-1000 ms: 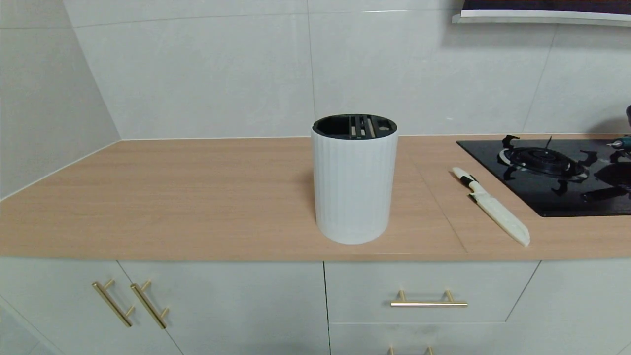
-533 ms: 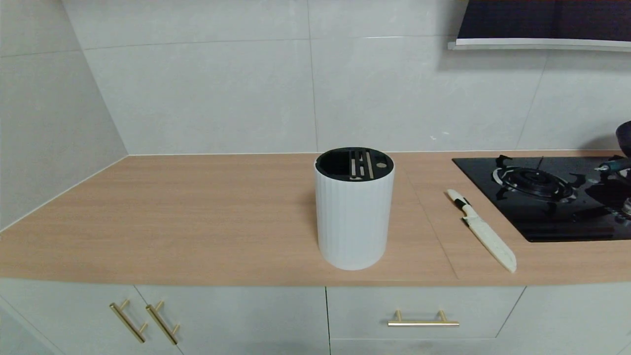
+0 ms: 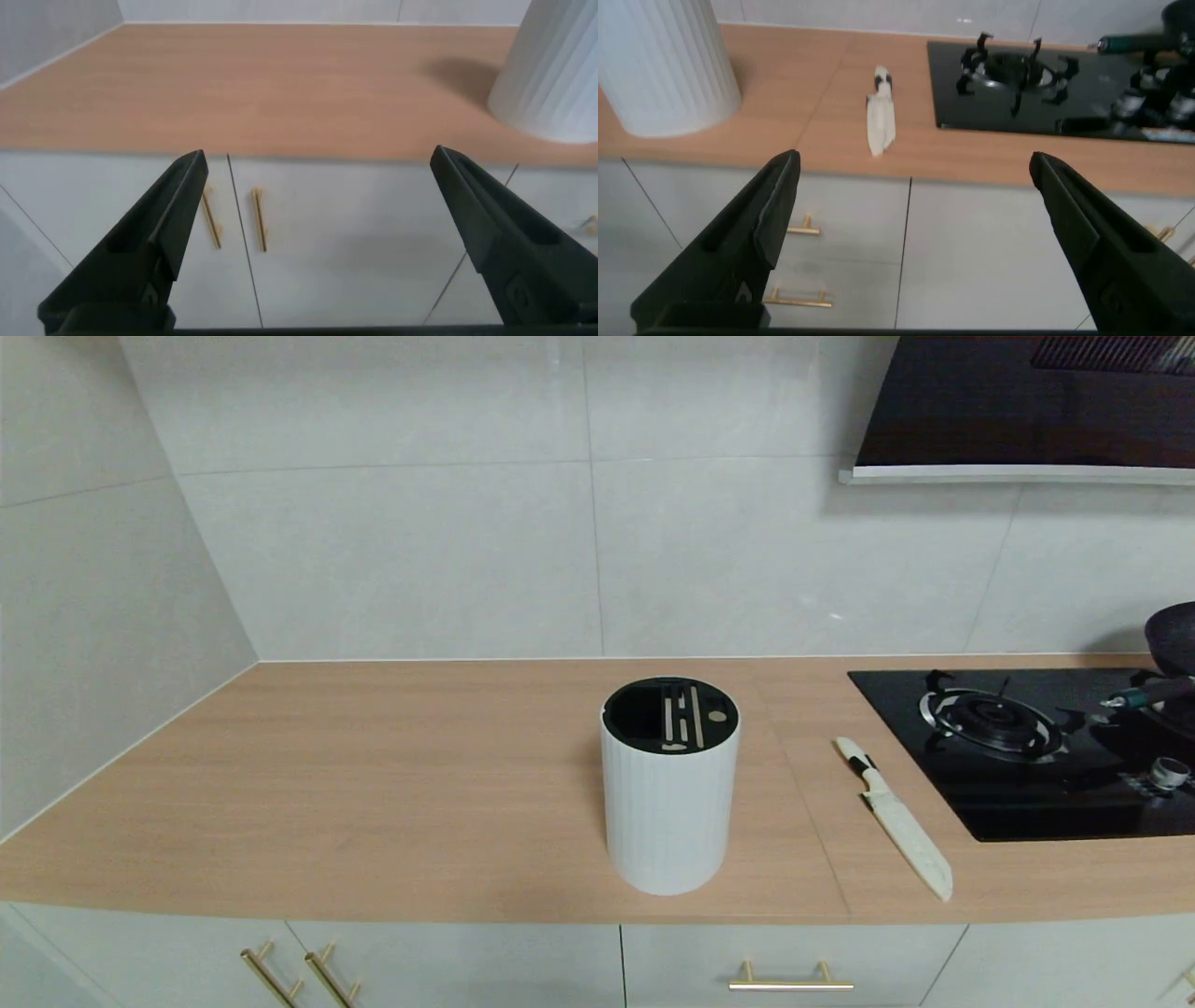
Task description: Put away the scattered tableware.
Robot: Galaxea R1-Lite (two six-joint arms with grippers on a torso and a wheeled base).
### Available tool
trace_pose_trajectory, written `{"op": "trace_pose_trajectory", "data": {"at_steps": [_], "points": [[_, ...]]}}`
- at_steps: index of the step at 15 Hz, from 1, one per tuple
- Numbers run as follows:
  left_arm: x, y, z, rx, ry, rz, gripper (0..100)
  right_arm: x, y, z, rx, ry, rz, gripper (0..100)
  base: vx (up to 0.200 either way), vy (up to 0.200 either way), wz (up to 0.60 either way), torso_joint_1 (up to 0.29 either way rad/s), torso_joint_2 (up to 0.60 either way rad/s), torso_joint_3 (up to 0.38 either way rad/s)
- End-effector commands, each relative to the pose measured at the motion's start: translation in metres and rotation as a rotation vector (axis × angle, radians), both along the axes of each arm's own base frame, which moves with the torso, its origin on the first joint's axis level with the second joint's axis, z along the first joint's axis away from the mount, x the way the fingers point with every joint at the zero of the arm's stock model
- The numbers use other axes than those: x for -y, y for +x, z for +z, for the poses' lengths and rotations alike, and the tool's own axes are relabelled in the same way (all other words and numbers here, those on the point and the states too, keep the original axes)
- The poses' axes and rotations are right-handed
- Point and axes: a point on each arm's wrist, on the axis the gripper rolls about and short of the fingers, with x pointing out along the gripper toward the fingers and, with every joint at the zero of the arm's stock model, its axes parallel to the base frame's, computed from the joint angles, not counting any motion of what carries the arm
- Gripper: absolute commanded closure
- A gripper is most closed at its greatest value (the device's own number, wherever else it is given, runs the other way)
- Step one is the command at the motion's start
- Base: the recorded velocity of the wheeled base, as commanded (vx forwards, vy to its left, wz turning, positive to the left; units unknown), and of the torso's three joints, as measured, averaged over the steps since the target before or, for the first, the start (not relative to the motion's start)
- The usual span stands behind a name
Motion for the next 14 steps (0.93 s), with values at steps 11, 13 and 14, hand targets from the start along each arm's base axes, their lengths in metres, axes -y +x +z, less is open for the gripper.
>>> {"op": "trace_pose_trajectory", "data": {"at_steps": [11,13,14], "points": [[0.0000,0.0000,0.0000,0.000,0.000,0.000,0,0.0000,0.0001,0.0001,-0.001,-0.001,0.000,0,0.000,0.000,0.00,0.143,-0.30,-0.158],[0.0000,0.0000,0.0000,0.000,0.000,0.000,0,0.0000,0.0001,0.0001,-0.001,-0.001,0.000,0,0.000,0.000,0.00,0.000,0.00,0.000],[0.0000,0.0000,0.0000,0.000,0.000,0.000,0,0.0000,0.0001,0.0001,-0.001,-0.001,0.000,0,0.000,0.000,0.00,0.000,0.00,0.000]]}}
